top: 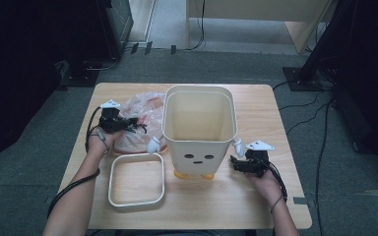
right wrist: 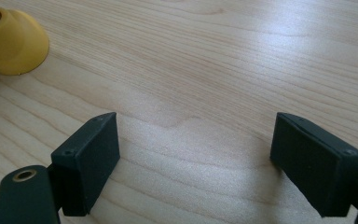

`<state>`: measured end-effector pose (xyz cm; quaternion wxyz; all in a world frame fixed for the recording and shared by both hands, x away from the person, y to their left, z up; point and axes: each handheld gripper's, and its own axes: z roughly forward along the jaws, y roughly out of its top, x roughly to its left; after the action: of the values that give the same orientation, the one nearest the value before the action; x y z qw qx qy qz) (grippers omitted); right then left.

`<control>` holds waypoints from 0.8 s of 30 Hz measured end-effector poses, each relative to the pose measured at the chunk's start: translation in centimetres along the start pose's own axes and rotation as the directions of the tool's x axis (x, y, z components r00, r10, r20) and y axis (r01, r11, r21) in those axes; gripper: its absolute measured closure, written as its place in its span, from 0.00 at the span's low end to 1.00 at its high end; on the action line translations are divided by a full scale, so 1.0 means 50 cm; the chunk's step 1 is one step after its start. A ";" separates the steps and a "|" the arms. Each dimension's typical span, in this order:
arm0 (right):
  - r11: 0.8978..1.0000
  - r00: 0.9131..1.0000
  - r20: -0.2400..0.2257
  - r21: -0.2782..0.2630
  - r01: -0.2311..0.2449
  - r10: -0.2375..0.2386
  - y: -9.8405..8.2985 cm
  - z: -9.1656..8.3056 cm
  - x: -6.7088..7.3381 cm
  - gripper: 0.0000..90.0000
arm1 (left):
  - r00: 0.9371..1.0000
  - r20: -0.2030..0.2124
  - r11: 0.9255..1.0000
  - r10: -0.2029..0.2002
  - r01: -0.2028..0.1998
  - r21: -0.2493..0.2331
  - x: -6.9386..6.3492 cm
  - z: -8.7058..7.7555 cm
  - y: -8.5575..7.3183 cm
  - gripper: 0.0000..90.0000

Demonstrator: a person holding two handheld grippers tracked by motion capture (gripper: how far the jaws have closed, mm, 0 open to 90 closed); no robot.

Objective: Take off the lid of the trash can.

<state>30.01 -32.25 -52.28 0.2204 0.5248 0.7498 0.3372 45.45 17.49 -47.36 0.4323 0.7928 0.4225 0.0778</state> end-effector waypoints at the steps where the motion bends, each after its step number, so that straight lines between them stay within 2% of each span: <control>1: 1.000 1.000 0.000 0.000 0.002 -0.002 0.000 0.000 0.000 0.17 | 1.000 0.007 1.000 -0.013 0.013 0.003 0.001 -0.004 0.004 0.97; 2: 1.000 1.000 0.000 0.000 0.002 -0.002 0.000 0.000 0.000 0.17 | 1.000 0.007 1.000 -0.013 0.013 0.003 0.001 -0.004 0.004 0.97; 5: 1.000 1.000 0.000 0.001 0.002 -0.002 0.000 0.000 0.000 0.17 | 0.999 0.021 0.999 -0.050 0.050 0.000 0.001 -0.021 0.018 0.97; 9: 1.000 1.000 -0.001 0.001 0.002 -0.002 0.000 0.000 0.000 0.17 | 0.998 0.042 0.999 -0.053 0.053 -0.003 -0.006 -0.036 0.030 0.97; 21: 1.000 1.000 0.001 0.001 -0.001 0.001 -0.001 -0.001 0.001 0.17 | 0.996 0.053 0.998 -0.068 0.068 -0.013 -0.013 -0.077 0.063 0.97; 24: 1.000 1.000 0.000 0.001 -0.001 0.001 -0.001 -0.001 0.001 0.17 | 0.997 0.051 0.998 -0.058 0.059 -0.020 -0.013 -0.085 0.066 0.97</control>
<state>29.95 -32.24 -52.28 0.2200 0.5253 0.7499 0.3367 44.94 18.75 -42.11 0.4532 0.7771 0.4339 0.0496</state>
